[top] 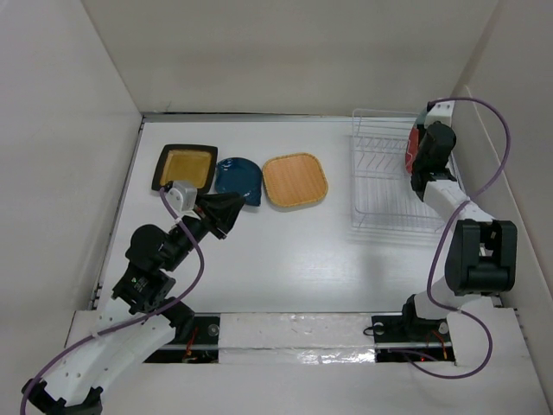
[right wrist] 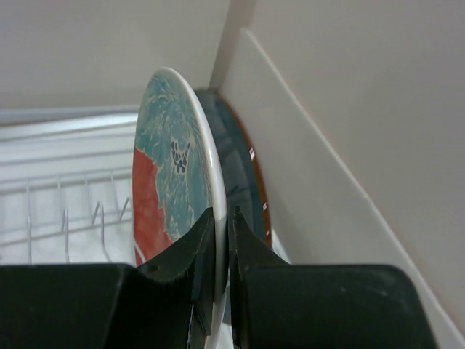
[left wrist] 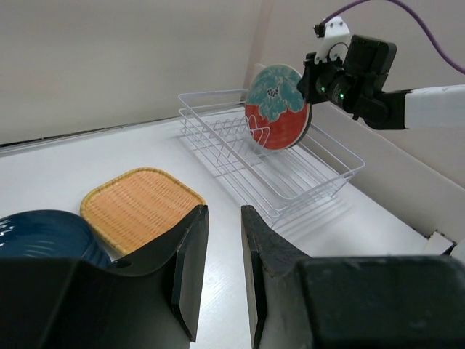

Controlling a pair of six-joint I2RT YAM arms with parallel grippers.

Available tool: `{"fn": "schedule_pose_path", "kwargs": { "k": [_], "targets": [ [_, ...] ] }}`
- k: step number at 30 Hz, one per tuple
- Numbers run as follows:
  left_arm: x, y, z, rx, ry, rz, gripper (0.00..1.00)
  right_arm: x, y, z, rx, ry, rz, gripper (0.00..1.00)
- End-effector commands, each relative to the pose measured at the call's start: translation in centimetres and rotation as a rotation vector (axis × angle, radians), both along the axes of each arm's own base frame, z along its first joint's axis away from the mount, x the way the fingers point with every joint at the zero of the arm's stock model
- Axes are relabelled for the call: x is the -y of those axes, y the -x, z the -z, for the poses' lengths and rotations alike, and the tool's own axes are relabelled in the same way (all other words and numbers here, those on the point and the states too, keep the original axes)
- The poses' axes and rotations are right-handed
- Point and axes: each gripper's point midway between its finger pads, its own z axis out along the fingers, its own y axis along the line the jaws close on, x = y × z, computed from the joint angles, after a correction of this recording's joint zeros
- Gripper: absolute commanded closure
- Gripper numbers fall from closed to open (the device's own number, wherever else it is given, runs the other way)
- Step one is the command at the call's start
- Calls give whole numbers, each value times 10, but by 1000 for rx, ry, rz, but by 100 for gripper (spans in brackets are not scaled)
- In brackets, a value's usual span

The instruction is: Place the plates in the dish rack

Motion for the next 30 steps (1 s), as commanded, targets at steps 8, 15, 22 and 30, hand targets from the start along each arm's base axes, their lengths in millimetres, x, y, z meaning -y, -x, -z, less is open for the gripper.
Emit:
{"fn": "schedule_pose_path", "kwargs": {
  "k": [8,15,22,30],
  "targets": [
    [5,2,-11,29,23,29,78,-13,-9,-42,285,-55,-68,89],
    [3,1,-10,30,17,15,78,-6,-8,-30,311,-197,29,37],
    [0,0,-12,37,15,0,78,-55,-2,-93,367,-388,-143,21],
    [1,-8,-5,16,-7,-22,100,-235,22,-71,274,-666,-597,100]
  ]
}}
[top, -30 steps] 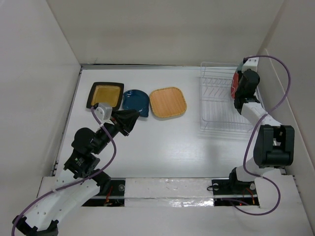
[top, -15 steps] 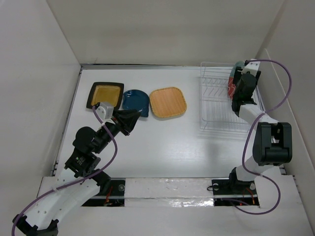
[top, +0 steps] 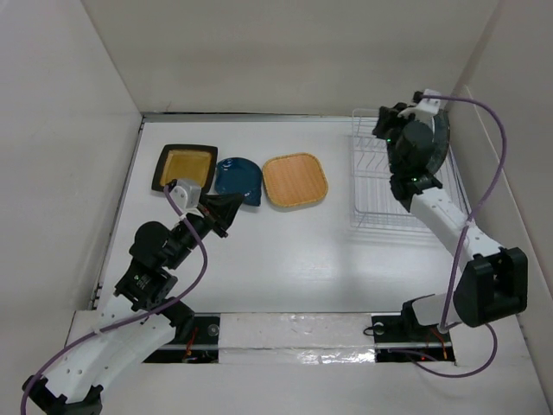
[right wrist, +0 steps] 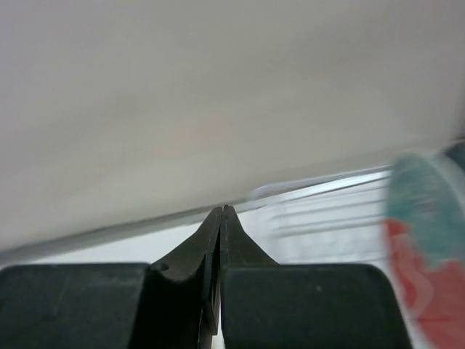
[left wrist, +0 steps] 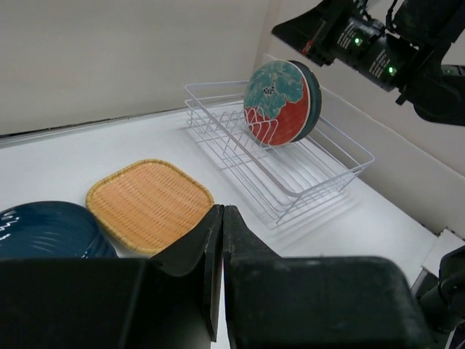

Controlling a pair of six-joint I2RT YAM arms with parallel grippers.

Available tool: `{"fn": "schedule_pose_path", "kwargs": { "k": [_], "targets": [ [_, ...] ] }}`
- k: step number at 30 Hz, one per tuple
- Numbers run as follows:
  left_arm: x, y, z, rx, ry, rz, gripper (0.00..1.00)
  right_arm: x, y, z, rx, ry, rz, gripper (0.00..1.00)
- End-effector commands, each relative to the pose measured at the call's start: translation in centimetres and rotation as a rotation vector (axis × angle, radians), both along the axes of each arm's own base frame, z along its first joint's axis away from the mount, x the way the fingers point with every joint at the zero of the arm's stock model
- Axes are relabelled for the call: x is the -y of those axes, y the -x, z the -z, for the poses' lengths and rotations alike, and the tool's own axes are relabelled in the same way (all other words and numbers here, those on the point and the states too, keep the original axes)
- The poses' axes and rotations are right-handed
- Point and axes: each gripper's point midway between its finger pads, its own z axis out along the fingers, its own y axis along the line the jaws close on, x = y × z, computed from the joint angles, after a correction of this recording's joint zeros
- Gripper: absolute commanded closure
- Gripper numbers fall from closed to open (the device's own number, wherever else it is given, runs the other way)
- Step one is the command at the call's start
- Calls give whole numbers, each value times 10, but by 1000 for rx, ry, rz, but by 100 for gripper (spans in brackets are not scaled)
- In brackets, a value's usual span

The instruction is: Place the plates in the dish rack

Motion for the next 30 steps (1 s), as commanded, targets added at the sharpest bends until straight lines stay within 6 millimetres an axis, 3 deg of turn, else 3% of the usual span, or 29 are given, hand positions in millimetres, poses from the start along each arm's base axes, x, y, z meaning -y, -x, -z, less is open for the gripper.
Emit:
{"fn": "schedule_pose_path", "kwargs": {
  "k": [1,3,4,6,7,11,12,15,16,18,20,23,26,30],
  "targets": [
    [0,-3,-11,31,10,-9,100,-79,14,41,-77,-122,-222,100],
    [1,-5,-9,25,5,-15,100,-107,18,55,-93,-167,-298,100],
    [2,-7,-6,15,-2,-15,100,-130,19,76,-145,-193,-342,100],
    [3,-7,-6,13,-5,-9,100,-150,19,98,-196,-209,-364,100],
    [3,-6,-7,16,-1,-6,100,-170,22,118,-244,-233,-397,100],
    [-1,-7,-9,26,2,-28,100,-208,40,162,-345,-286,-418,100],
    [-1,-7,-8,23,1,-31,100,-205,47,178,-360,-309,-379,100],
    [2,-7,-8,19,0,-15,100,-222,73,194,-359,-456,-353,99],
    [2,-5,-10,25,5,-11,100,-223,81,210,-395,-526,-331,95],
    [0,-3,-11,26,16,-12,92,-229,88,239,-453,-557,-300,80],
    [-4,-3,-14,30,30,-31,82,-238,90,253,-508,-641,-307,65],
    [-4,-4,-13,19,34,-34,75,-245,88,274,-552,-702,-267,45],
    [-3,0,-16,19,50,-21,72,-248,85,286,-560,-742,-215,40],
    [-7,6,-25,42,75,-14,71,-243,81,301,-574,-769,-115,40]
  ]
}}
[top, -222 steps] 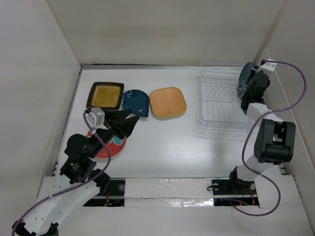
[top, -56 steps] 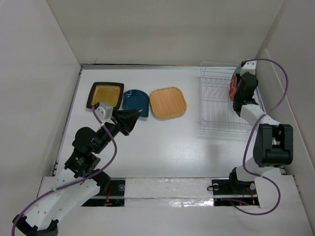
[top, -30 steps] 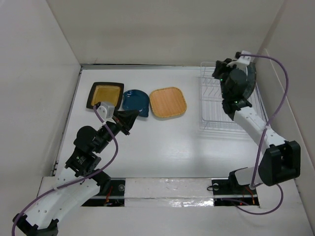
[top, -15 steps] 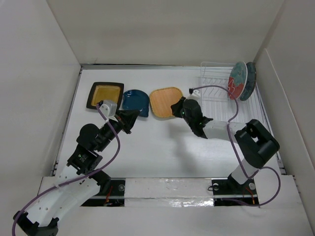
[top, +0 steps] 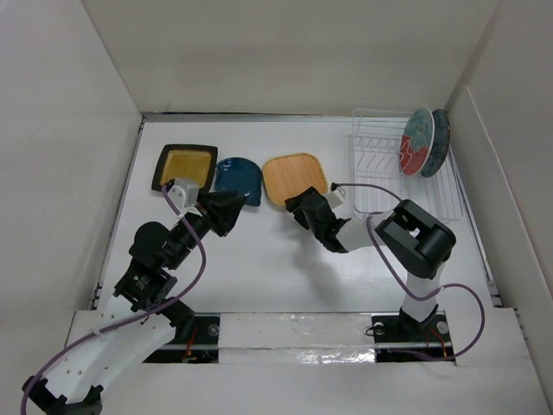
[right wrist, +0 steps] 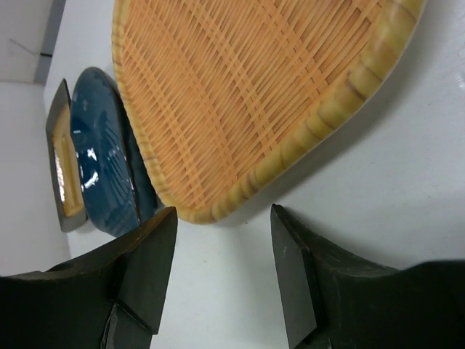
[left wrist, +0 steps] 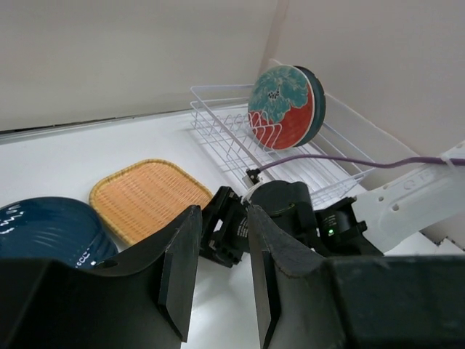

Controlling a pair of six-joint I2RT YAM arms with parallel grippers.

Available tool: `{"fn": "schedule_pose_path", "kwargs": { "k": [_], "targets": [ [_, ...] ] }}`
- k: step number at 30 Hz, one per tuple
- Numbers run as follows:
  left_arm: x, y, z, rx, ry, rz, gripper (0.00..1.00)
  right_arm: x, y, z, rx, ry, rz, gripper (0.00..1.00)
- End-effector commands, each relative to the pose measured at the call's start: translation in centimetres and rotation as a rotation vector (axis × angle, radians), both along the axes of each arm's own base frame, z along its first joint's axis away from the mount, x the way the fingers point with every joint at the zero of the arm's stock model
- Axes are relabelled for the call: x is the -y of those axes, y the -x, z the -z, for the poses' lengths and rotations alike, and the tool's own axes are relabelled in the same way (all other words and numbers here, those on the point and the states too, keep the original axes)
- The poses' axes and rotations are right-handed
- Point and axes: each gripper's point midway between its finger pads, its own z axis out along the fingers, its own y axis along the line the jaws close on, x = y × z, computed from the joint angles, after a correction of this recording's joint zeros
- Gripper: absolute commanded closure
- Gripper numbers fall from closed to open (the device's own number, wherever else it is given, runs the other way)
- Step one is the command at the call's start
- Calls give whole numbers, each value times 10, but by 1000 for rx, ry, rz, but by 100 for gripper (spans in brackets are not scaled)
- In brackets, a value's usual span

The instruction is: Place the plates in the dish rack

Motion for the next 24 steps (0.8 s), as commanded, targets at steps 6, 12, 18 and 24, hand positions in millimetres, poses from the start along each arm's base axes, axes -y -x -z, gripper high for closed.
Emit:
{"fn": "schedule_pose_path", "kwargs": {
  "k": [6,12,18,24],
  "targets": [
    [-7,20,-37,96,92,34,71,2,-18,13,-45,-111,240,47],
    [-5,24,-38,102,99,52,71,1,-33,8,-30,-151,326,57],
    [-4,25,-39,105,99,59,71,3,-39,10,-26,-124,356,77],
    [-3,24,-36,96,93,62,71,3,-34,-7,31,-91,364,100]
  ]
}}
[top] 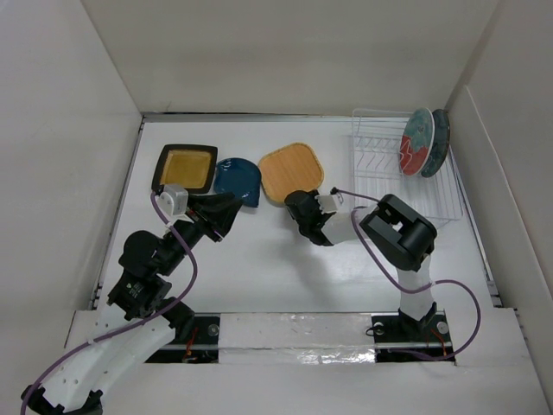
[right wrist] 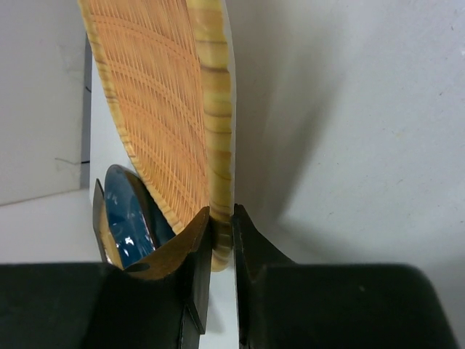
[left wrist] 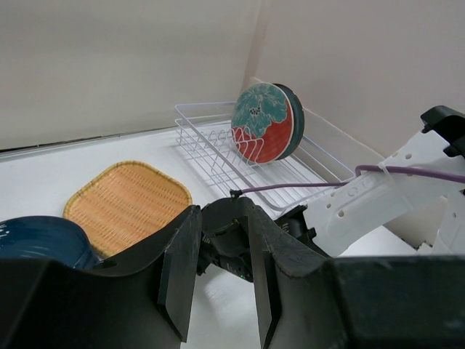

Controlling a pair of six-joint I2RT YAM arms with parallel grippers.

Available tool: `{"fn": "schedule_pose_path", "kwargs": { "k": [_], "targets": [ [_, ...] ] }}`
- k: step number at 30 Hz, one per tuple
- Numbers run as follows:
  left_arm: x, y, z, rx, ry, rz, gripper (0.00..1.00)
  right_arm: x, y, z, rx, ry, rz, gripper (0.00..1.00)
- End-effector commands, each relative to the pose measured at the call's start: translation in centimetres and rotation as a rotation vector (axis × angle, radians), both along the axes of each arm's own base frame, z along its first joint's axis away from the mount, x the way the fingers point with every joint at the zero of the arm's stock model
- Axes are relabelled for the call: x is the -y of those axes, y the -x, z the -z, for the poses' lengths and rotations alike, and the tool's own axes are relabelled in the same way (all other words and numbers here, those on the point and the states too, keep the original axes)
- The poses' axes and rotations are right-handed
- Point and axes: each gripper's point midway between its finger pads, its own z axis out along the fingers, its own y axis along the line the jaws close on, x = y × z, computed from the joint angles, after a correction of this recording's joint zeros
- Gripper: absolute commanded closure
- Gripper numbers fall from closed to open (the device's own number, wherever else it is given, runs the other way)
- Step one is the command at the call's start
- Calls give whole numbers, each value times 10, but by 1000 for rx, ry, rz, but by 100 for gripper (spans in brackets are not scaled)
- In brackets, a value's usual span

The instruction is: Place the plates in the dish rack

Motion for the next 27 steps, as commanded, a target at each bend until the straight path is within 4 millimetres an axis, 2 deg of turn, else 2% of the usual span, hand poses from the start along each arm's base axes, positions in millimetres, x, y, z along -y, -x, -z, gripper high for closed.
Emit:
{"fn": "schedule_pose_path", "kwargs": {
  "k": [1,2,13,15,16,18,19,21,23,24,27],
  "targets": [
    [2,6,-17,45,37,26,71,9,1,-17,57,103,45,100],
    [2,6,-17,45,37,28,71,7,3,-24,72,119,42,100],
    [5,3,-13,34,24,31,71,47,10,-131,243,447,167,100],
    [5,3,-13,34,24,31,71,48,11,-151,282,463,184,100],
    [5,2,-12,30,24,30,71,51,12,-158,292,524,168,100],
    [6,2,-12,29,20,31,71,53,14,-186,367,493,168,100],
    [6,2,-12,29,20,33,71,56,15,-194,379,554,151,100],
    [6,2,-12,29,20,33,71,59,18,-219,431,540,152,100],
    [5,2,-12,32,19,29,71,63,21,-235,454,593,135,100],
    [5,2,-12,31,20,25,71,67,25,-256,494,567,144,100],
    [5,3,-13,34,21,27,71,71,34,-286,550,615,122,100]
  ]
}}
